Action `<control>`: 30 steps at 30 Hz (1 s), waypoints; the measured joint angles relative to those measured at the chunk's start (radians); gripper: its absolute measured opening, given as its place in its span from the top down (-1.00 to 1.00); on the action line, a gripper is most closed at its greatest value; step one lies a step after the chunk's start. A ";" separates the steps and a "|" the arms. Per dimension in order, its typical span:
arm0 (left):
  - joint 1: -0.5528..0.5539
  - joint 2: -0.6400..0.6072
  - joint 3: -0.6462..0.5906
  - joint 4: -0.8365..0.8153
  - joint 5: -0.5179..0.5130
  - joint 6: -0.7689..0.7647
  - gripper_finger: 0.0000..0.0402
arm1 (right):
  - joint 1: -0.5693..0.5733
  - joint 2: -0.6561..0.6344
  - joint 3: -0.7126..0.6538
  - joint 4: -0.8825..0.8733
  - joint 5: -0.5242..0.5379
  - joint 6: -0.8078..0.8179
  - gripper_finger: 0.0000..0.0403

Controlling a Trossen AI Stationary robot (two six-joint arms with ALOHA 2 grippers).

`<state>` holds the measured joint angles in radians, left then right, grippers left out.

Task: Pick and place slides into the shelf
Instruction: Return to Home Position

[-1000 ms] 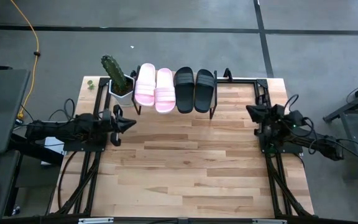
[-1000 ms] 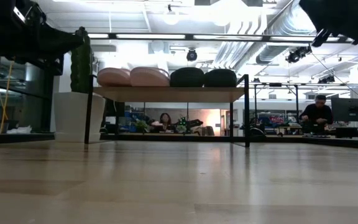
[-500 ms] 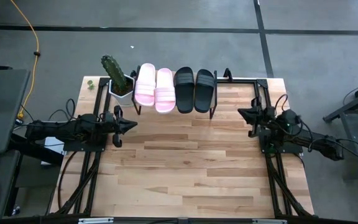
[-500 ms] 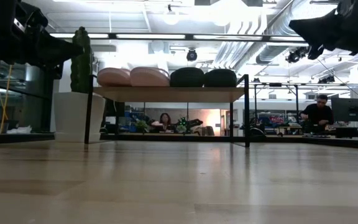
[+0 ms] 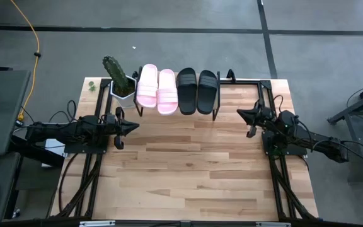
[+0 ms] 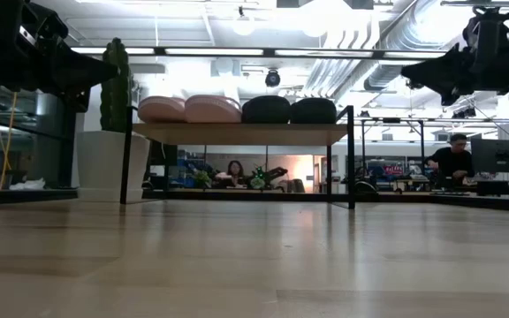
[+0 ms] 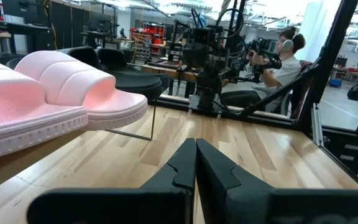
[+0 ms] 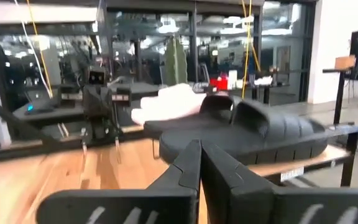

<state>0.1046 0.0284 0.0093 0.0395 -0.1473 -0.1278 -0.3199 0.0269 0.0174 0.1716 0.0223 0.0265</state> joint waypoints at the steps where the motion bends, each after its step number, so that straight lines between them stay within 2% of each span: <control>1: 0.000 0.000 0.000 0.000 0.000 0.000 1.00 | 0.000 0.000 0.000 -0.016 0.000 0.000 1.00; 8: 0.000 0.000 0.000 0.000 0.000 0.000 1.00 | 0.002 0.000 0.000 -0.172 -0.002 0.019 1.00; 13: 0.000 0.000 0.000 0.000 0.000 0.000 1.00 | 0.056 0.000 0.000 -0.162 -0.041 -0.004 1.00; 18: 0.000 0.000 0.000 0.000 0.000 0.000 1.00 | 0.132 0.000 0.000 -0.167 0.041 0.000 1.00; 25: 0.000 0.000 0.000 0.000 0.000 0.008 1.00 | 0.249 0.007 0.000 -0.163 0.072 -0.052 1.00; 30: 0.000 0.000 0.000 -0.002 0.012 0.011 1.00 | 0.281 0.007 0.000 -0.160 0.096 -0.096 1.00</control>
<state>0.1046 0.0284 0.0097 0.0378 -0.1356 -0.1173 -0.0388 0.0338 0.0174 0.0120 0.1180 -0.0699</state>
